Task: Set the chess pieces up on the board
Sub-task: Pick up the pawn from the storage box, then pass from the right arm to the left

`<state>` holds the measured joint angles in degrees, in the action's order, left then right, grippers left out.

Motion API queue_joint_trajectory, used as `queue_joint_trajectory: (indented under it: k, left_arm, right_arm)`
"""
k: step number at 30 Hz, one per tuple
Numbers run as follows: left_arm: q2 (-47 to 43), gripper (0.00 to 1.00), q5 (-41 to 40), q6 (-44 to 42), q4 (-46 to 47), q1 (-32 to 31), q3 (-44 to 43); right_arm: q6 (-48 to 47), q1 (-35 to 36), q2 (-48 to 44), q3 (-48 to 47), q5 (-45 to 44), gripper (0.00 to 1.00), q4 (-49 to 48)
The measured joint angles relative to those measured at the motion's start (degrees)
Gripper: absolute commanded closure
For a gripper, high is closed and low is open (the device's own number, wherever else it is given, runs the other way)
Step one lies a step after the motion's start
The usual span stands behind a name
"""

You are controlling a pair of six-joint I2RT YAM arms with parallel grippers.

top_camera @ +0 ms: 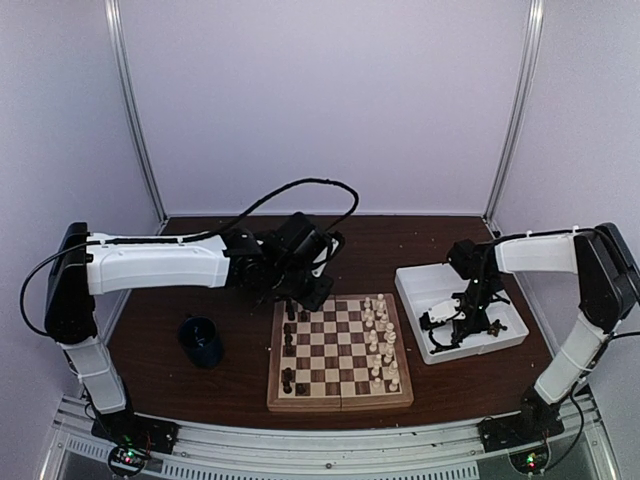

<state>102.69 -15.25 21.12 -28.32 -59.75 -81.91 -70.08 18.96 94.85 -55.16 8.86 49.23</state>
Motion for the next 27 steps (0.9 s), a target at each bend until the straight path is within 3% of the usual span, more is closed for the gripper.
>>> queue_joint_trajectory:
  k: [9,20,27]
  left_arm:
    - [0.20,0.65,1.86,0.28,1.07,0.00,-0.09]
    - [0.22,0.65,3.76,0.52,2.45,0.00,0.02]
    - [0.28,0.62,10.51,0.22,15.72,-1.14,5.57]
  right_arm:
    - [4.13,-6.43,-1.49,-3.93,7.74,0.85,3.37]
    - [6.99,-7.13,-2.38,-4.31,11.87,0.88,5.46]
    - [13.77,-11.47,-2.29,-12.81,24.83,0.88,12.13]
